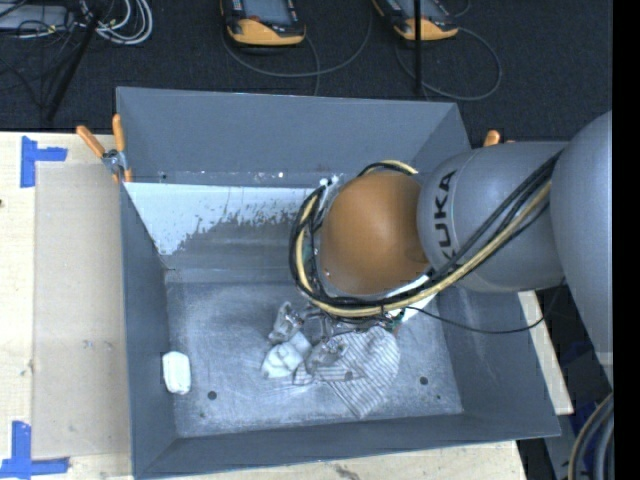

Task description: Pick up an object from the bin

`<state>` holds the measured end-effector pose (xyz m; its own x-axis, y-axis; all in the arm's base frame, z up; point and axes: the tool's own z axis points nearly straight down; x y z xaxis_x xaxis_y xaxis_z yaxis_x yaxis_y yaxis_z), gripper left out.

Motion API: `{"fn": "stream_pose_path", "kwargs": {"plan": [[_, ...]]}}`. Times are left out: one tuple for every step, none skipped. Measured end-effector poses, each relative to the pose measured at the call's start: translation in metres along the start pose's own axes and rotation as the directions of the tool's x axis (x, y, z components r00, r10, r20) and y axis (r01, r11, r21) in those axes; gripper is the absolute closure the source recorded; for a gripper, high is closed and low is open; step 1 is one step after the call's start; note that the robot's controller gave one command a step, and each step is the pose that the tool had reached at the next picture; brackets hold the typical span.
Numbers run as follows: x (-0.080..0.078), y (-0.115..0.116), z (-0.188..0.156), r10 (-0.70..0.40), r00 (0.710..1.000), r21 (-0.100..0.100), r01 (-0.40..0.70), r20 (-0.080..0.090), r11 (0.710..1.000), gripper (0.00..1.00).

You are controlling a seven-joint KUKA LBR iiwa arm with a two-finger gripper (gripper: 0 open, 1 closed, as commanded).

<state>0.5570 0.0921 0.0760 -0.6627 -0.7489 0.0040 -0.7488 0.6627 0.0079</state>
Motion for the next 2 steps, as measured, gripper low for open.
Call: {"fn": "stream_pose_path", "kwargs": {"plan": [[0.002, 0.001, -0.005, -0.002, 1.0, -0.001, 0.002, -0.003, 1.0, 1.0], [0.003, 0.001, -0.022, 0.001, 1.0, 0.003, -0.001, 0.0, 1.0, 1.0]]}}
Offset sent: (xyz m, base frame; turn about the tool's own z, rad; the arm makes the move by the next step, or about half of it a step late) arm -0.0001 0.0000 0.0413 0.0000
